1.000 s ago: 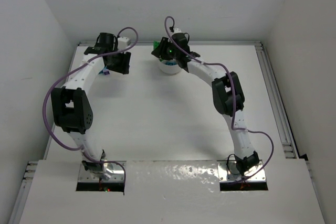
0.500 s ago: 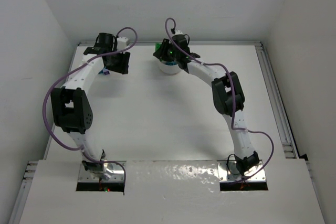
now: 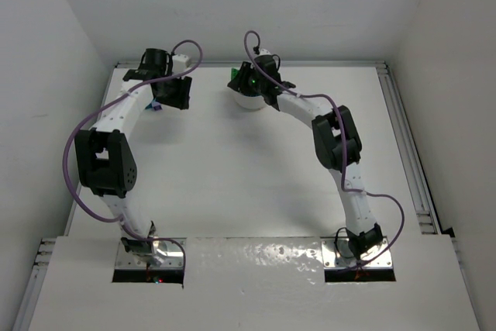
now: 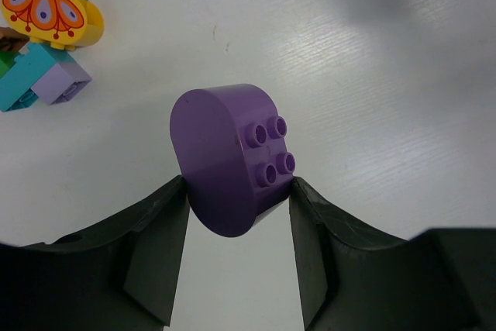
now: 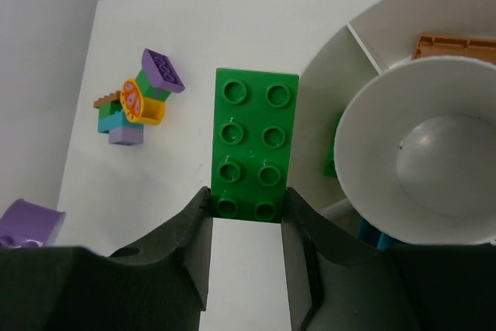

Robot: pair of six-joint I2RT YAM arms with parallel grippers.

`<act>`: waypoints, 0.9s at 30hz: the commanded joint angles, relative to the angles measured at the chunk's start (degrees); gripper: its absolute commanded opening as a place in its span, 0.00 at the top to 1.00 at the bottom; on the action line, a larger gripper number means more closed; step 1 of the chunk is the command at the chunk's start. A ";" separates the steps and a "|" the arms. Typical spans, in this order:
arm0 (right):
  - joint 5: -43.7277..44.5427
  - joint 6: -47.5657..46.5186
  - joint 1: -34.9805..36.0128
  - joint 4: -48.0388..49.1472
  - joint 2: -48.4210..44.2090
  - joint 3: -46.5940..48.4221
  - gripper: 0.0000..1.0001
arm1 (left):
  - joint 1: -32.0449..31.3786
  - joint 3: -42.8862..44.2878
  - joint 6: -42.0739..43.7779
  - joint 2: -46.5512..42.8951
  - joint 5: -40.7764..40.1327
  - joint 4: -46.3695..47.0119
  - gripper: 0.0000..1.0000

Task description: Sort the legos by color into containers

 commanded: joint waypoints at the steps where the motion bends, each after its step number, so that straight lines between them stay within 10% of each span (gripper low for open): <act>1: -0.57 -0.26 0.16 3.18 -4.39 -0.84 1.00 | 0.76 1.78 -0.26 -2.37 0.26 1.50 1.00; 27: 0.92 2.03 -0.37 2.30 -1.50 2.22 1.00 | 0.76 0.30 0.00 -3.95 -1.32 1.94 1.00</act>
